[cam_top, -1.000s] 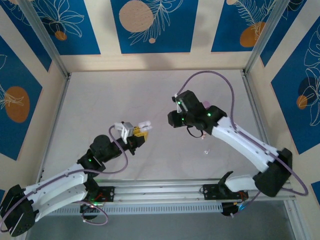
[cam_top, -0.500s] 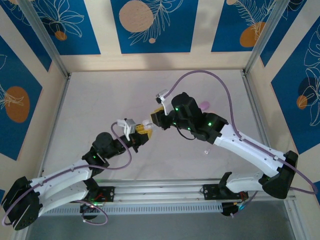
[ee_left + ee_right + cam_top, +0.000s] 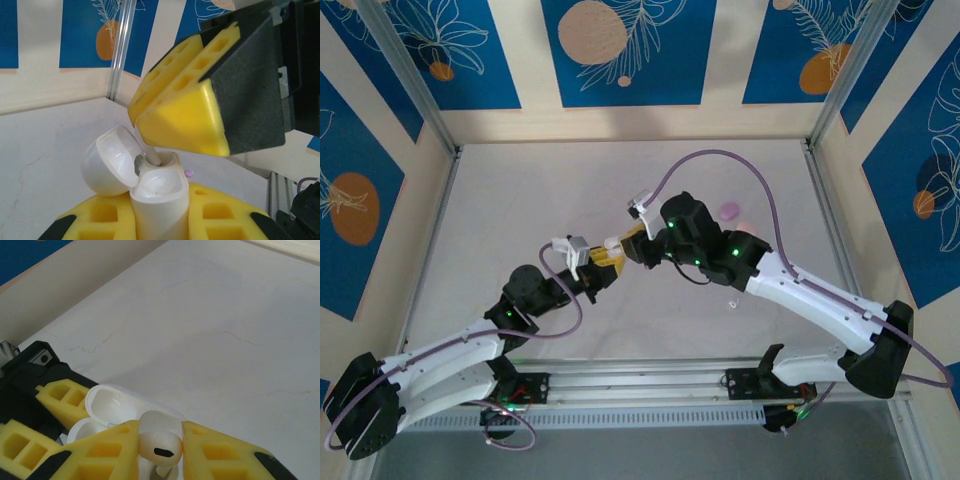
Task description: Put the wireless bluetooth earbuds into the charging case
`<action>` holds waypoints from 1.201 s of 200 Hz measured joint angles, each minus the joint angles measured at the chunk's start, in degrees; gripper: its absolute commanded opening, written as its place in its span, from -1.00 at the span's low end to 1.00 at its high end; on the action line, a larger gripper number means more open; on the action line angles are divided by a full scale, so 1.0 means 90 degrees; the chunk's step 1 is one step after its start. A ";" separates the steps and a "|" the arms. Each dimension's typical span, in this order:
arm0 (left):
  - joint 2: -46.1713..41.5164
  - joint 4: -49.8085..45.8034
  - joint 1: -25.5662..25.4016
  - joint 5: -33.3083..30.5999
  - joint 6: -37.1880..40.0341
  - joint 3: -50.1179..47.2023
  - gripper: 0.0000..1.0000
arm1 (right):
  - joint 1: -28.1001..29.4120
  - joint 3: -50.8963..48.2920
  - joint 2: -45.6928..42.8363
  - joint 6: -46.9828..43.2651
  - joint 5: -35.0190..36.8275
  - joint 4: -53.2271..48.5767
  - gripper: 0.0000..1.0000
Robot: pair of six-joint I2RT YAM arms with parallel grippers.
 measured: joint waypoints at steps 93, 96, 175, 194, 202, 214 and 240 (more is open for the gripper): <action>0.0015 0.0124 -0.0005 -0.0041 0.0012 0.0000 -0.87 | -0.0007 -0.0029 -0.0078 0.0007 -0.0260 -0.0121 -0.48; 0.0015 0.0126 -0.0005 -0.0036 0.0022 0.0000 -0.87 | -0.0012 -0.0022 -0.0075 0.0012 -0.0274 -0.0141 -0.47; 0.0170 0.0583 -0.0010 0.0085 0.0415 -0.0010 -0.88 | -0.0223 0.0158 -0.0090 0.0240 -0.0862 -0.0330 -0.26; 0.0231 0.0670 -0.0010 0.0131 0.0491 -0.0010 -0.88 | -0.0301 0.0168 -0.0114 0.0333 -0.1032 -0.0379 -0.22; 0.0233 0.0690 -0.0010 0.0138 0.0520 -0.0010 -0.87 | -0.0330 0.0189 -0.0114 0.0389 -0.1098 -0.0403 -0.21; 0.0236 0.0750 -0.0010 0.0151 0.0537 -0.0010 -0.87 | -0.0369 0.0216 -0.0124 0.0447 -0.1188 -0.0423 -0.18; 0.0236 0.0835 -0.0010 0.0182 0.0634 -0.0010 -0.87 | -0.0495 0.0257 -0.0204 0.0634 -0.1372 -0.0437 -0.13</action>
